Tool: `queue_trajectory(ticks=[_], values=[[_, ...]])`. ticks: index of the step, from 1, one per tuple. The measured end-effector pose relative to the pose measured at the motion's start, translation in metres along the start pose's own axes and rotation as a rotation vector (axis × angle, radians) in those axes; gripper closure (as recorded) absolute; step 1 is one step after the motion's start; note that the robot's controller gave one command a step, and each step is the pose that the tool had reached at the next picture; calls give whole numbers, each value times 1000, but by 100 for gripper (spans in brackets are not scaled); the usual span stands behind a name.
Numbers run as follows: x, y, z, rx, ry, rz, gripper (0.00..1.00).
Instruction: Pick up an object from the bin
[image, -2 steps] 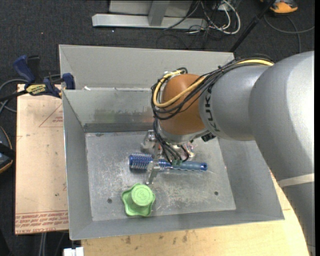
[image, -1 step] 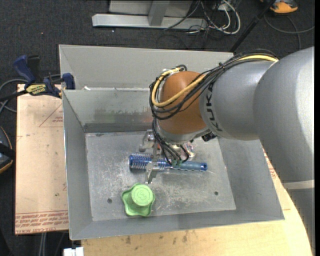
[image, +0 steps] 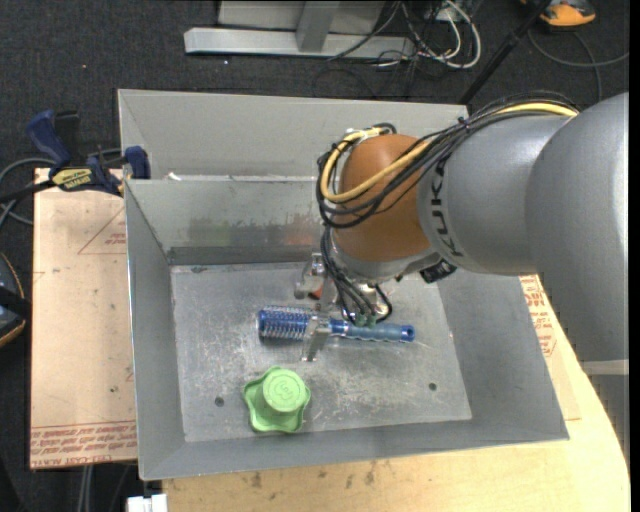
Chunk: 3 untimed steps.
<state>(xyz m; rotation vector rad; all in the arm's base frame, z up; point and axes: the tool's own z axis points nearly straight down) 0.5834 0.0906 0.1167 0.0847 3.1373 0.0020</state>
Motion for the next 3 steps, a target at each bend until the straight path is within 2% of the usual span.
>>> queue_trajectory(ticks=[1,2,3], values=[[5,-3,40,-4,-6,168,0],[3,-2,37,-3,-3,166,0],[1,-2,35,-4,-8,168,100]])
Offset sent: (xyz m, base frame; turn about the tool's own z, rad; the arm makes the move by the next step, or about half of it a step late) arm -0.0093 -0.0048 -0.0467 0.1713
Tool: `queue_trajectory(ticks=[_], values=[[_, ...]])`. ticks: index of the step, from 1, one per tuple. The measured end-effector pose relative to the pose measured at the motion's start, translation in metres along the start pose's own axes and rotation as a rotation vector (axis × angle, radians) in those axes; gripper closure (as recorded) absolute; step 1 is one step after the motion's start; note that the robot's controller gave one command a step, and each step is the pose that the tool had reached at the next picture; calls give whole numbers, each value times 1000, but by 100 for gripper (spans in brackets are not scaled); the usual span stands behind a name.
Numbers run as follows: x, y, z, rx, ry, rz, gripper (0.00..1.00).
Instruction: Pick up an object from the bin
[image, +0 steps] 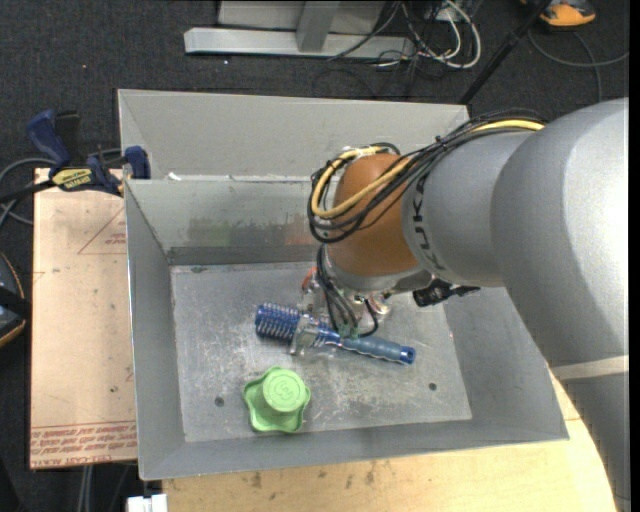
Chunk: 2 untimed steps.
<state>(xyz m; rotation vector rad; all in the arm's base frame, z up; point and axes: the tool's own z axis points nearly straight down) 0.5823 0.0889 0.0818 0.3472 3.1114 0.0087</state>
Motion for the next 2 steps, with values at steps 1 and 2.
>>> queue_trajectory(ticks=[1,2], values=[[-1,1,-35,4,6,-1,100],[-2,1,-57,4,8,-2,100]])
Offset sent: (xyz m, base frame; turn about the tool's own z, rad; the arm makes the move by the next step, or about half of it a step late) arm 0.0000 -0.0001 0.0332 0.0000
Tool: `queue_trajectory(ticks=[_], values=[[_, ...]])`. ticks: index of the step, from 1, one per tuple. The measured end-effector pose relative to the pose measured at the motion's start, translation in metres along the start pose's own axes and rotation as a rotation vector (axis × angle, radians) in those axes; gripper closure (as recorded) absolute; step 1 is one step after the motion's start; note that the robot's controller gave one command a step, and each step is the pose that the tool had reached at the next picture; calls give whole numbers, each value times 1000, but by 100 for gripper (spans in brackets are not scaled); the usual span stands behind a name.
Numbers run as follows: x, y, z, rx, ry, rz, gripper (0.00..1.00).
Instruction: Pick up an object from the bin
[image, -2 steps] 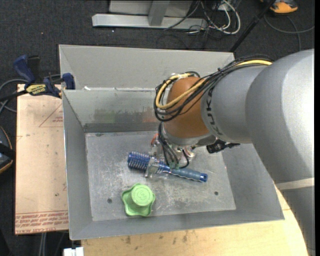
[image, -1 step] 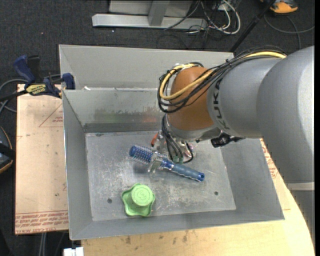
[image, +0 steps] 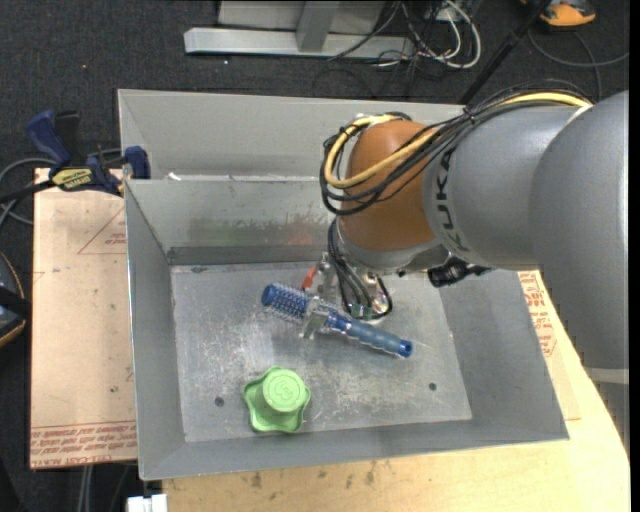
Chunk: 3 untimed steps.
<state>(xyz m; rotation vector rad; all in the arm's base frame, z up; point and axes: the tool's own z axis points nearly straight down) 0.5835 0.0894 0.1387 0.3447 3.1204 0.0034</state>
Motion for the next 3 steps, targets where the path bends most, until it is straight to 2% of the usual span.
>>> queue_trajectory(ticks=[1,3], values=[[0,0,-3,1,2,0,100],[-1,1,-51,0,0,-2,100]])
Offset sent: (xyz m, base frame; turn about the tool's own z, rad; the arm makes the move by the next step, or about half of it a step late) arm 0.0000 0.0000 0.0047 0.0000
